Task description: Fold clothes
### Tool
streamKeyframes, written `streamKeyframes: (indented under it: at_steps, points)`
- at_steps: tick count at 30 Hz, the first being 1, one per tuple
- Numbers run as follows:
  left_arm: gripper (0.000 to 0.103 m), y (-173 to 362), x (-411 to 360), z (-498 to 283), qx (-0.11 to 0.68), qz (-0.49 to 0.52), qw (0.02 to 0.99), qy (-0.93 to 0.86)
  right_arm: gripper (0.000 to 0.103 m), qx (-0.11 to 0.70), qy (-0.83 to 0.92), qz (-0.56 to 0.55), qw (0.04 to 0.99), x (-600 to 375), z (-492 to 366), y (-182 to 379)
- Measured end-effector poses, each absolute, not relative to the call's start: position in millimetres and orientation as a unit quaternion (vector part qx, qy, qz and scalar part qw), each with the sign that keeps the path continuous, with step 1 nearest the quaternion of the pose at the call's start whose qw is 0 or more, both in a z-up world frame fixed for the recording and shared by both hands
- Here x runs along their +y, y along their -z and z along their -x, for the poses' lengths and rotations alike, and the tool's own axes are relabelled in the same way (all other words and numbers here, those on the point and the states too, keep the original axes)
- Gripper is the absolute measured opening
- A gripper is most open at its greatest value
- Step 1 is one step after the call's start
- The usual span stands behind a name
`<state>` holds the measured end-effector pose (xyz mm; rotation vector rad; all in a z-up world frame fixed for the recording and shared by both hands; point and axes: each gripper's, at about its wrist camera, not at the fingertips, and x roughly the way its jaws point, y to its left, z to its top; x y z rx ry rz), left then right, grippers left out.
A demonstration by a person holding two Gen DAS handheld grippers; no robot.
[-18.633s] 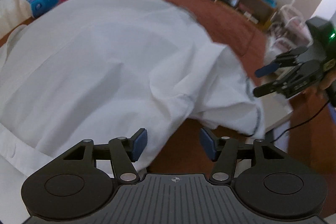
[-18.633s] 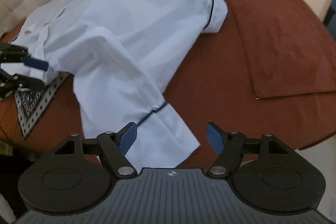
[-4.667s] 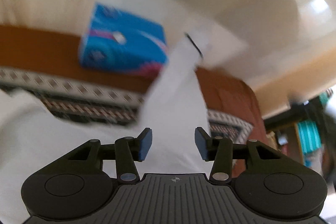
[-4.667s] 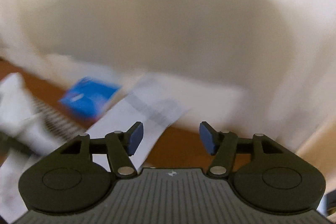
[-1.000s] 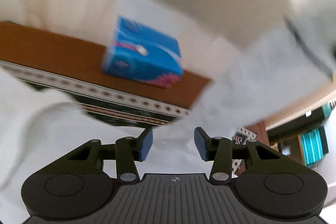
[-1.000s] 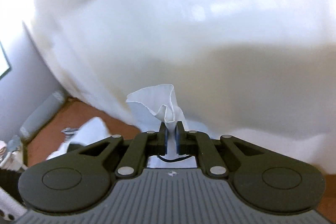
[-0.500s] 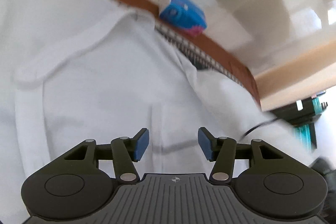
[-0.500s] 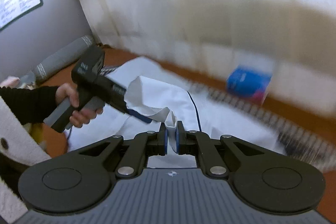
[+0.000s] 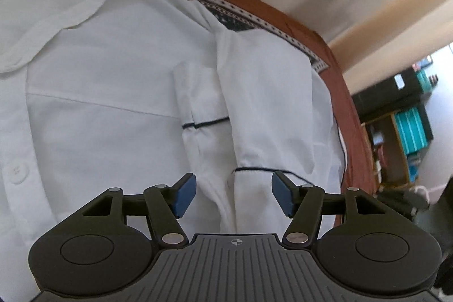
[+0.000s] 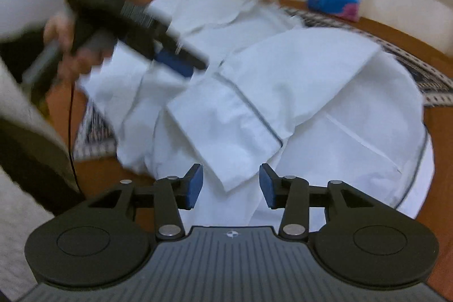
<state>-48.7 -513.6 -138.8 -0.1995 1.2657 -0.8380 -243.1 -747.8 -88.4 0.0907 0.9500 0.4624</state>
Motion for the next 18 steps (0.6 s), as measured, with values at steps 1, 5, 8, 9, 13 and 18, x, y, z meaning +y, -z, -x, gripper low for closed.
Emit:
streamKeyframes:
  at_steps: [1, 5, 8, 9, 13, 18]
  points:
    - [0.074, 139.2, -512.2, 51.5, 0.575, 0.089, 0.718, 0.381, 0.056, 0.451, -0.207, -0.077, 0.865, -754.8, 241.6, 89.4]
    - [0.073, 144.0, -518.2, 54.3, 0.583, 0.083, 0.712, 0.383, 0.056, 0.452, -0.170, -0.164, 0.860, -767.2, 223.4, 105.7]
    - [0.063, 140.3, -524.1, 63.1, 0.565, 0.062, 0.723, 0.393, 0.054, 0.461, -0.160, -0.161, 0.858, -756.9, 213.3, 119.6]
    - [0.038, 139.4, -526.1, 65.5, 0.561, 0.053, 0.726, 0.394, 0.046, 0.463, -0.154, -0.162, 0.858, -754.0, 210.0, 123.4]
    - [0.012, 125.4, -520.6, 70.4, 0.542, 0.047, 0.735, 0.405, 0.008, 0.460, -0.139, -0.168, 0.860, -750.6, 205.0, 122.4]
    - [0.012, 115.6, -518.1, 80.1, 0.535, 0.026, 0.732, 0.421, 0.008, 0.447, -0.157, -0.166, 0.865, -747.8, 217.3, 104.9]
